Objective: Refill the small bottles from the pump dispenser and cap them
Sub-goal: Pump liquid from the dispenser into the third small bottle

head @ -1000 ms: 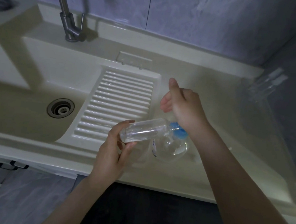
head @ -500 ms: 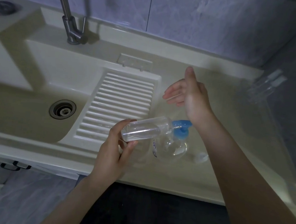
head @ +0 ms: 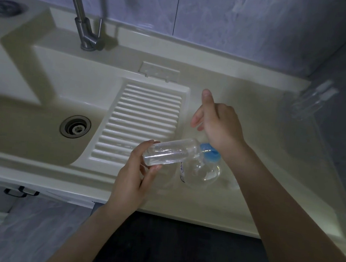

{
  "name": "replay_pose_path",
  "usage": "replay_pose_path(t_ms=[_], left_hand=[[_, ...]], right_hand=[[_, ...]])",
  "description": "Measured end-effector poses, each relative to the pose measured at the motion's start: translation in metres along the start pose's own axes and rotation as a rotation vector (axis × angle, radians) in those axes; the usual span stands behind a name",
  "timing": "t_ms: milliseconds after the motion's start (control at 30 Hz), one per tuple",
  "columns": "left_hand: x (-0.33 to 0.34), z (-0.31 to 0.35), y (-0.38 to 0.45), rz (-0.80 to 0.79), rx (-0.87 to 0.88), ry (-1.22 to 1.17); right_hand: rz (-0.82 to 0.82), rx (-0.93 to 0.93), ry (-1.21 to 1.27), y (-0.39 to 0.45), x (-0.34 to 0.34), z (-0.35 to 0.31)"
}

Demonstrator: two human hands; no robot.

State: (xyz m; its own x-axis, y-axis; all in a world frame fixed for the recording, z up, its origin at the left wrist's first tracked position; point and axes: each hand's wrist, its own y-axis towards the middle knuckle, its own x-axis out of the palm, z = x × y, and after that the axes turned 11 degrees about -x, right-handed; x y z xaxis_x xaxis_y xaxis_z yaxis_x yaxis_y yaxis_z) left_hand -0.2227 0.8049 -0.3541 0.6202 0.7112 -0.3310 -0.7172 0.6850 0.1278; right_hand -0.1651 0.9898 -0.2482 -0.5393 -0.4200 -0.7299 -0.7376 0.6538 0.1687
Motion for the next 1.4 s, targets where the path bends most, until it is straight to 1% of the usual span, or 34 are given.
replay_pose_path(t_ms=[67,200,233,467,600,733,800,933,1033,1100,1267,1333,1400], left_hand=[[0.0,0.0,-0.001,-0.002,0.003,-0.002],[0.0,0.002,0.0,0.009,0.009,-0.033],[0.0,0.002,0.001,0.01,0.011,-0.033],[0.0,0.003,0.0,0.004,0.027,-0.043],[-0.001,0.0,-0.001,0.01,0.017,-0.002],[-0.002,-0.001,-0.002,-0.003,-0.003,0.022],[-0.002,0.0,-0.002,-0.003,-0.006,0.017],[-0.002,0.003,-0.004,0.001,-0.009,0.009],[-0.003,0.008,-0.005,0.008,-0.018,-0.001],[-0.003,0.011,-0.005,0.007,-0.007,-0.003],[-0.004,0.012,-0.008,0.007,0.007,-0.013],[-0.003,0.011,-0.007,0.014,0.006,-0.01],[-0.002,0.009,-0.007,0.019,0.004,0.006]], right_hand=[[0.021,-0.002,0.033,0.001,-0.001,0.0],[0.139,0.051,0.275,0.009,-0.01,-0.004],[0.157,0.051,0.297,0.01,-0.011,-0.006],[0.094,0.02,0.261,0.007,-0.003,-0.005],[0.024,0.092,0.245,0.006,0.004,-0.001],[0.015,0.087,0.196,0.005,0.007,0.0],[0.016,0.101,0.224,0.005,0.007,-0.001],[0.032,0.061,0.239,0.003,0.004,-0.001],[-0.02,0.097,0.277,0.006,-0.003,-0.005],[-0.043,0.111,0.25,0.007,-0.005,-0.007],[-0.019,0.097,0.187,0.005,-0.002,-0.008],[-0.011,0.103,0.205,0.005,0.0,-0.007],[-0.04,0.141,0.25,0.005,0.002,-0.006]])
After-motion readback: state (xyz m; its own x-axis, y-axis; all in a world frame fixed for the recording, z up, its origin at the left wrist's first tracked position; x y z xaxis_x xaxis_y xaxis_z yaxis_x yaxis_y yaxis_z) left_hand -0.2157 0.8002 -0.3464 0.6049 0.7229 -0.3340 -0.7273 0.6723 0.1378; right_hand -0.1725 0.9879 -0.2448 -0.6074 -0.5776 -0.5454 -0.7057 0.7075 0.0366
